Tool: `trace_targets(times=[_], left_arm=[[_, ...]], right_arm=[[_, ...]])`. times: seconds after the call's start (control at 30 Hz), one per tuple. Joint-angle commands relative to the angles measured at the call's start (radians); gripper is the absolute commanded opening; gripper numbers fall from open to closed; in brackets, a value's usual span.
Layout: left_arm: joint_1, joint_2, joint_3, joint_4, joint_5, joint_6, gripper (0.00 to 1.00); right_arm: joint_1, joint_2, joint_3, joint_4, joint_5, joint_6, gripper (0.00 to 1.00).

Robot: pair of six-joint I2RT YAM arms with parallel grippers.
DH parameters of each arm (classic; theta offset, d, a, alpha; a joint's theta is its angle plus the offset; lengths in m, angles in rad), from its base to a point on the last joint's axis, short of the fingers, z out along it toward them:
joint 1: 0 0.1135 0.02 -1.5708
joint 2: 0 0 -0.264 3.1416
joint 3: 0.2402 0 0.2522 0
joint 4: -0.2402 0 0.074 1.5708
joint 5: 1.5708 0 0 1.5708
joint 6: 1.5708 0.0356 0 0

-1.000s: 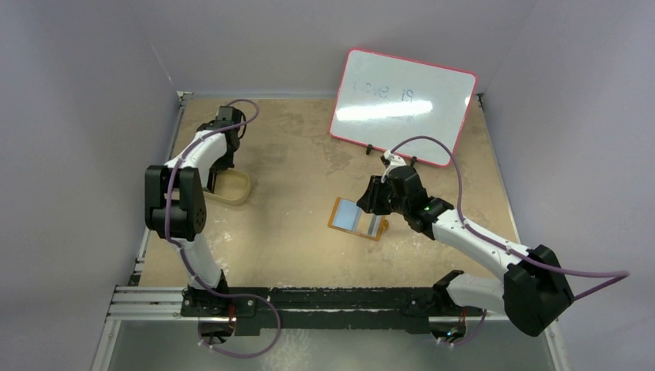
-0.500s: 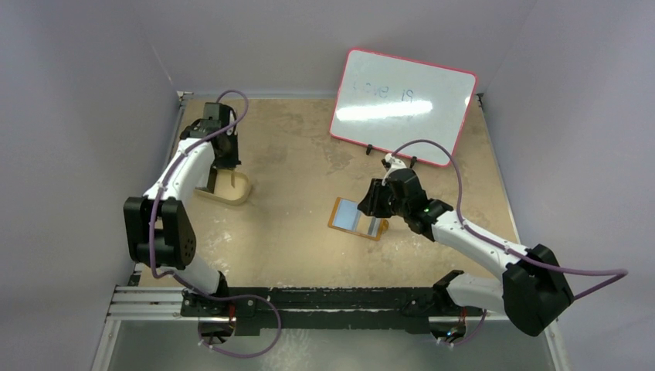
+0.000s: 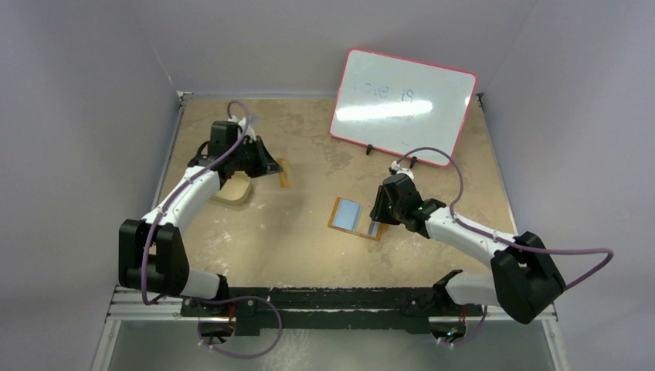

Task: Put the credit cards into the card holder
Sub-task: Insert the credit card into the card holder.

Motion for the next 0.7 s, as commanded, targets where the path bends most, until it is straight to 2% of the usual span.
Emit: trace_targets(times=[0.0, 0.13, 0.27, 0.37, 0.67], left_arm=[[-0.125, 0.003, -0.023, 0.235, 0.117, -0.14, 0.0], [-0.189, 0.042, -0.088, 0.376, 0.135, -0.217, 0.0], [-0.208, 0.081, -0.136, 0.401, 0.133, -0.214, 0.0], [-0.233, 0.105, -0.201, 0.525, 0.159, -0.27, 0.0], [-0.327, 0.232, -0.218, 0.705, 0.142, -0.38, 0.0]], right_arm=[[-0.018, 0.041, -0.012, -0.001, 0.062, 0.045, 0.4], [-0.025, 0.112, -0.014, 0.046, 0.034, 0.033, 0.4], [-0.022, 0.175, 0.012, 0.119, 0.016, -0.05, 0.35], [-0.022, 0.196, 0.024, 0.149, -0.026, -0.086, 0.32], [-0.022, 0.212, 0.028, 0.152, -0.059, -0.083, 0.31]])
